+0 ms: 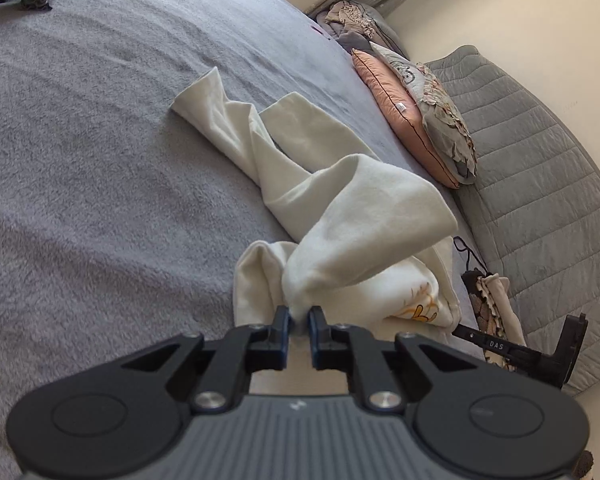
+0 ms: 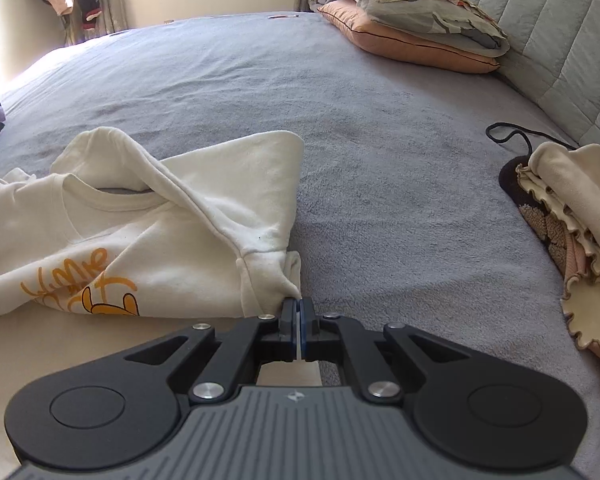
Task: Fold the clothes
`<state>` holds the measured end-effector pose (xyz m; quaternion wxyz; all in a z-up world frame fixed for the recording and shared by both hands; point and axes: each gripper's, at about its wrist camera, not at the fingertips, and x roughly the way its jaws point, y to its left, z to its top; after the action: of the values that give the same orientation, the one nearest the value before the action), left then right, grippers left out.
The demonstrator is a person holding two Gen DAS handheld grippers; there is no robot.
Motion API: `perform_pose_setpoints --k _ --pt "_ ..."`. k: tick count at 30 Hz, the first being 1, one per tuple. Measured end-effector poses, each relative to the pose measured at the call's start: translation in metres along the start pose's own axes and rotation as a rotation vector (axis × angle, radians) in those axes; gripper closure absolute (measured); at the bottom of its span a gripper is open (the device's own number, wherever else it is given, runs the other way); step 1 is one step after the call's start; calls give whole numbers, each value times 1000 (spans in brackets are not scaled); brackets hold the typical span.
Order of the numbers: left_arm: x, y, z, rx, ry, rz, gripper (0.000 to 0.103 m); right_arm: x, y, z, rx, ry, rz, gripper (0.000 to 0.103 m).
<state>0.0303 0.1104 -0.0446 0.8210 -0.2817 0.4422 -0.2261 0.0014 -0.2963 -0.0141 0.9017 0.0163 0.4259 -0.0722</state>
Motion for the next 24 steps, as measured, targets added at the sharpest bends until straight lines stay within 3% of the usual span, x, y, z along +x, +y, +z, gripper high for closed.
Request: perform_pose_setpoints --k 4,7,8,10,13,16,24 --pt "5 3 -7 20 25 10 93 13 1 -10 -46 48 -44 103" --pt "6 -2 -7 59 32 11 88 13 -2 -10 -35 44 -19 101" --pt "4 -5 -5 73 29 15 84 12 -3 -8 -29 38 -10 98" --pt "-1 -12 0 108 23 14 55 7 -5 -3 -10 10 12 93" --pt "-12 -21 11 148 -20 -12 40 2 -3 4 -19 -20 -1 78" --pt "-20 -28 22 159 -65 -39 33 -2 1 12 -31 -50 -17 74" --pt "-9 -57 43 191 -120 -82 30 -11 6 35 -15 -119 -21 68"
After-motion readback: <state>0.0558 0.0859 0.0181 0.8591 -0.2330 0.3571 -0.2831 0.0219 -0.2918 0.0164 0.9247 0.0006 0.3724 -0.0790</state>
